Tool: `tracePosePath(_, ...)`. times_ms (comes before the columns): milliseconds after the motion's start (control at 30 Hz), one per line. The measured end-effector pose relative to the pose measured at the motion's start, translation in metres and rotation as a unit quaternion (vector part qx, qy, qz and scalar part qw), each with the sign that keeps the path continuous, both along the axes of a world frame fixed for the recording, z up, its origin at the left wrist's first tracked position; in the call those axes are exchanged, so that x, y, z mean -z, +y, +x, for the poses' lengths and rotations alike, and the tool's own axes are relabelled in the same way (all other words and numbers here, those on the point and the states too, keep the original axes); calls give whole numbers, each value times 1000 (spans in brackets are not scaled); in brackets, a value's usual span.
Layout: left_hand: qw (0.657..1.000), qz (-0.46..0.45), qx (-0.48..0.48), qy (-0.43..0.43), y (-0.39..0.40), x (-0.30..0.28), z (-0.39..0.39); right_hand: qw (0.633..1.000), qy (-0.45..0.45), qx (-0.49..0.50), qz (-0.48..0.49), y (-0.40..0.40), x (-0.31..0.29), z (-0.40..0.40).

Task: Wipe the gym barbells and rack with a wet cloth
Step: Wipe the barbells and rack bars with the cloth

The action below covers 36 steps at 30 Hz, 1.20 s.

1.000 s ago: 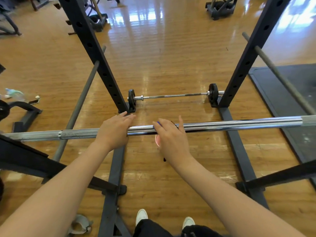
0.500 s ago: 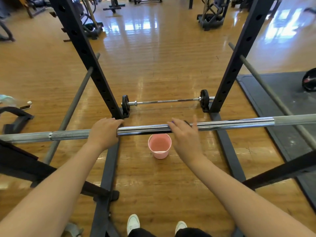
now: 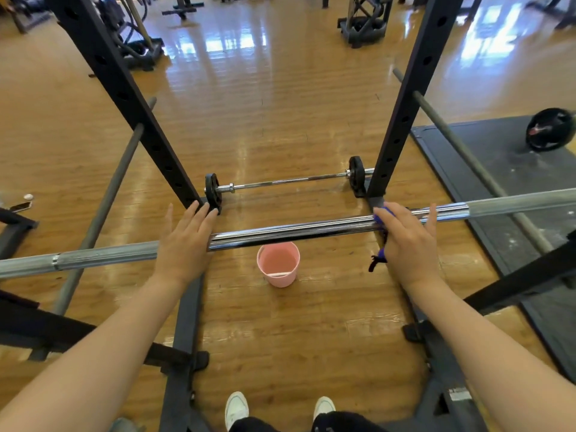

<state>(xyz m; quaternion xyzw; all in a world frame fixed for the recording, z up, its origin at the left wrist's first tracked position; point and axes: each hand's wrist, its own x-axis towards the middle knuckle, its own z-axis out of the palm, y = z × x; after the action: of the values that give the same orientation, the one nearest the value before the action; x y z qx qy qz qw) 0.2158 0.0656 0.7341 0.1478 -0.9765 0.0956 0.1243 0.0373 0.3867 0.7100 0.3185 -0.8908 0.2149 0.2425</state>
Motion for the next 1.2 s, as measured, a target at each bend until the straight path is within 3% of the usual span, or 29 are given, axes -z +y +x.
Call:
tracePosePath(167,997,-11,39,58,14,9,-17,994,-22,103,7,54,-6,-34)
tracePosePath(267,995,-28,56,81,9,13,-17,993,-31,113,2,69,-8,-45)
tracePosePath(467,994,-37,53,90,7,16,-16,982,-61,144,-108,47,4,-38)
tracePosePath(800,998,-29,36,41,11,10,-16,997,14,-32,-75,-79,15,43)
tracePosePath(1067,996,-27,88,-22,-3,-1,4,996,44,-56,-45,-127,10,77)
tracePosePath(1200,999,-20,18,-24,-41,-2,44,993,34,-94,-56,-183,7,116)
